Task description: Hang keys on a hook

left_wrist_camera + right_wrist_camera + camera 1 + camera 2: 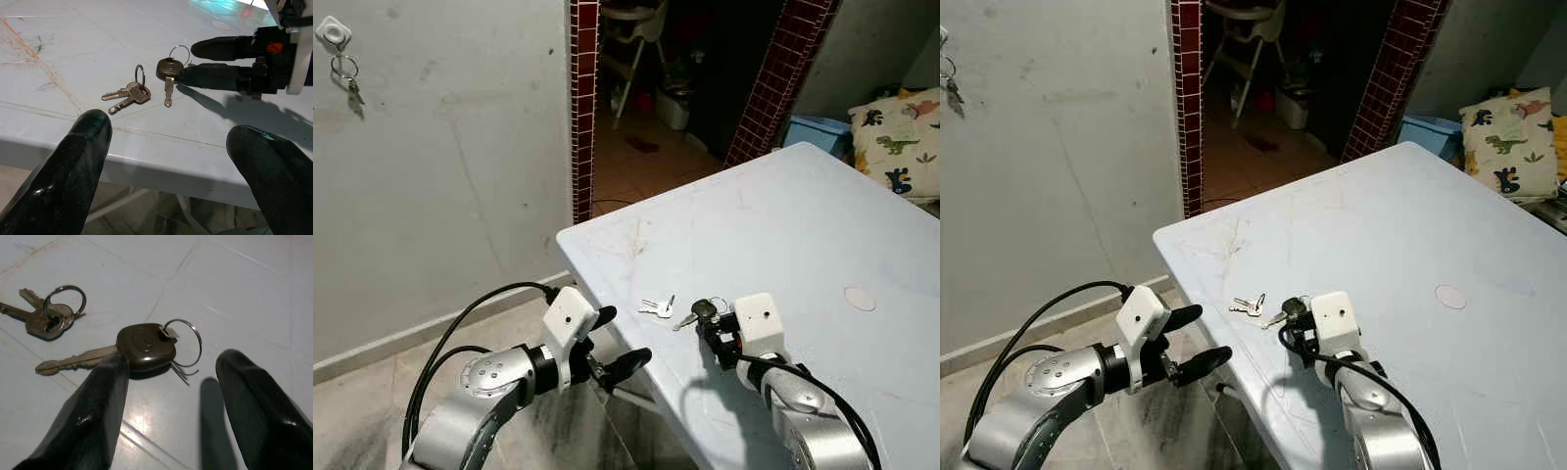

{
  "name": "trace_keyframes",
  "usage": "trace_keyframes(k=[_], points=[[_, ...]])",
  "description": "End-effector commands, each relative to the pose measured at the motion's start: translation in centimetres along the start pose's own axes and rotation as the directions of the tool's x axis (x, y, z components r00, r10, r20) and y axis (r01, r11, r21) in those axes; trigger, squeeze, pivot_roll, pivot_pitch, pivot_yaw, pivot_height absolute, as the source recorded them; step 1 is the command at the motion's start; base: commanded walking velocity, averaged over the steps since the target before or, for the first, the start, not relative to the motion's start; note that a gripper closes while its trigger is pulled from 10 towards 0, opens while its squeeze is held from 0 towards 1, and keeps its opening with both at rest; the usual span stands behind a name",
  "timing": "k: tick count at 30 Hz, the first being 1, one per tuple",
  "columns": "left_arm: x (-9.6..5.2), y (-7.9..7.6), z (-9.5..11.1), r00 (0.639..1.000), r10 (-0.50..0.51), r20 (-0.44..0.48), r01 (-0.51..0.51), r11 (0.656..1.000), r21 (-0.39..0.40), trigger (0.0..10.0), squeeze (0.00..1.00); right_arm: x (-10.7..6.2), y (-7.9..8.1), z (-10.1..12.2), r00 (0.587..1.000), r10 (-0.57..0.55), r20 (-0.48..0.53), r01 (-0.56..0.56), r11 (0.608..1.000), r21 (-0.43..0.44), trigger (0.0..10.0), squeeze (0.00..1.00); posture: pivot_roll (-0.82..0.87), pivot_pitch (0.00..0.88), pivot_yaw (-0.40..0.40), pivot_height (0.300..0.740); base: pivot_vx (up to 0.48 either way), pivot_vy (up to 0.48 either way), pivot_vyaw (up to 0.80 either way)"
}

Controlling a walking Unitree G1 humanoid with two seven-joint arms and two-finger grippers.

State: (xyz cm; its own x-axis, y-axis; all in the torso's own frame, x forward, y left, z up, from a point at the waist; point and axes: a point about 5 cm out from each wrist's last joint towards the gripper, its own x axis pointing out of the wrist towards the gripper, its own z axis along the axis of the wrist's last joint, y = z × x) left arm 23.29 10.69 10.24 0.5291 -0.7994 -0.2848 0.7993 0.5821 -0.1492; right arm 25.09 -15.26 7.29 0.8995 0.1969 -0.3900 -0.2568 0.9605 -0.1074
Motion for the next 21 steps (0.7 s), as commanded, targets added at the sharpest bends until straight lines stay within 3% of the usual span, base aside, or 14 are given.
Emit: trace_keyframes(k=[1,2,3,4,6,8,9,10,11,14,15,18,19,21], points=[[0.2,-0.21,0.22,1.0,-0.003,0.006,0.003,1.0,0.012,10.0,0.0,0.16,-0.69,-0.05,1.0,-0.011,-0.009,0.011,1.0,0.016,4.1,0.0,0.06,0.0,-0.103,0.74,0.0,0.0,0.0],[0.21,-0.21,0.22,1.0,-0.003,0.006,0.003,1.0,0.012,10.0,0.0,0.2,-0.76,-0.07,1.0,-0.012,-0.012,0.013,1.0,0.018,4.1,0.0,0.06,0.0,-0.103,0.74,0.0,0.0,0.0],[0.2,-0.22,0.23,1.0,-0.003,0.007,0.003,1.0,0.012,10.0,0.0,0.24,-0.81,-0.1,1.0,-0.011,-0.014,0.012,1.0,0.022,3.0,0.0,0.06,0.0,-0.104,0.74,0.0,0.0,0.0],[0.18,-0.22,0.22,1.0,-0.002,0.007,0.002,1.0,0.012,10.0,0.0,0.33,-0.88,-0.14,1.0,-0.012,-0.013,0.012,0.999,0.033,0.0,0.0,0.06,0.0,-0.104,0.74,0.0,0.0,0.0],[0.17,-0.22,0.22,1.0,-0.001,0.007,0.001,1.0,0.012,10.0,0.0,0.39,-0.9,-0.16,1.0,-0.011,-0.014,0.011,0.999,0.036,0.0,0.0,0.06,0.0,-0.104,0.74,0.0,0.0,0.0],[0.16,-0.22,0.22,1.0,0.0,0.008,0.0,1.0,0.012,10.0,0.0,0.48,-0.9,-0.16,1.0,-0.007,-0.014,0.007,0.999,0.036,2.2,0.0,0.06,0.0,-0.104,0.74,0.0,0.0,0.0],[0.16,-0.22,0.21,1.0,0.0,0.008,0.0,1.0,0.012,10.0,0.0,0.52,-0.91,-0.17,1.0,-0.007,-0.014,0.007,0.999,0.036,2.2,0.0,0.06,0.0,-0.103,0.74,0.0,0.0,0.0],[0.15,-0.23,0.2,1.0,0.0,0.007,0.0,1.0,0.012,10.0,0.0,0.57,-0.95,-0.17,1.0,-0.007,-0.014,0.008,0.999,0.036,3.7,0.0,0.06,0.0,-0.103,0.74,0.0,0.0,0.0],[0.13,-0.23,0.2,1.0,-0.001,0.007,0.001,1.0,0.012,10.0,0.0,0.65,-1.01,-0.16,1.0,-0.008,-0.015,0.009,0.999,0.036,6.0,0.0,0.06,0.0,-0.102,0.74,0.0,0.0,0.0],[0.11,-0.23,0.2,1.0,-0.002,0.006,0.002,1.0,0.013,10.0,0.0,0.75,-1.12,-0.18,1.0,-0.01,-0.016,0.01,0.999,0.036,5.8,0.0,0.06,0.0,-0.101,0.74,0.0,0.0,0.0],[0.11,-0.22,0.2,1.0,-0.002,0.006,0.002,1.0,0.013,10.0,0.0,0.77,-1.14,-0.19,1.0,-0.01,-0.017,0.011,0.999,0.037,7.9,0.0,0.06,0.0,-0.1,0.74,0.0,0.0,0.0],[0.11,-0.23,0.19,1.0,-0.003,0.005,0.003,1.0,0.012,10.0,0.0,0.81,-1.17,-0.24,1.0,-0.01,-0.02,0.01,0.999,0.038,8.9,0.0,0.06,0.0,-0.101,0.74,0.0,0.0,0.0],[0.11,-0.23,0.18,1.0,-0.003,0.005,0.003,1.0,0.012,10.0,0.0,0.84,-1.14,-0.32,1.0,-0.006,-0.024,0.007,0.999,0.04,10.0,0.0,0.06,0.0,-0.101,0.74,0.0,0.0,0.0],[0.13,-0.22,0.17,1.0,-0.003,0.005,0.003,1.0,0.012,10.0,0.0,0.95,-1.08,-0.47,1.0,0.001,-0.031,0.001,0.999,0.044,10.0,0.0,0.06,0.0,-0.1,0.74,0.0,0.0,0.0]])
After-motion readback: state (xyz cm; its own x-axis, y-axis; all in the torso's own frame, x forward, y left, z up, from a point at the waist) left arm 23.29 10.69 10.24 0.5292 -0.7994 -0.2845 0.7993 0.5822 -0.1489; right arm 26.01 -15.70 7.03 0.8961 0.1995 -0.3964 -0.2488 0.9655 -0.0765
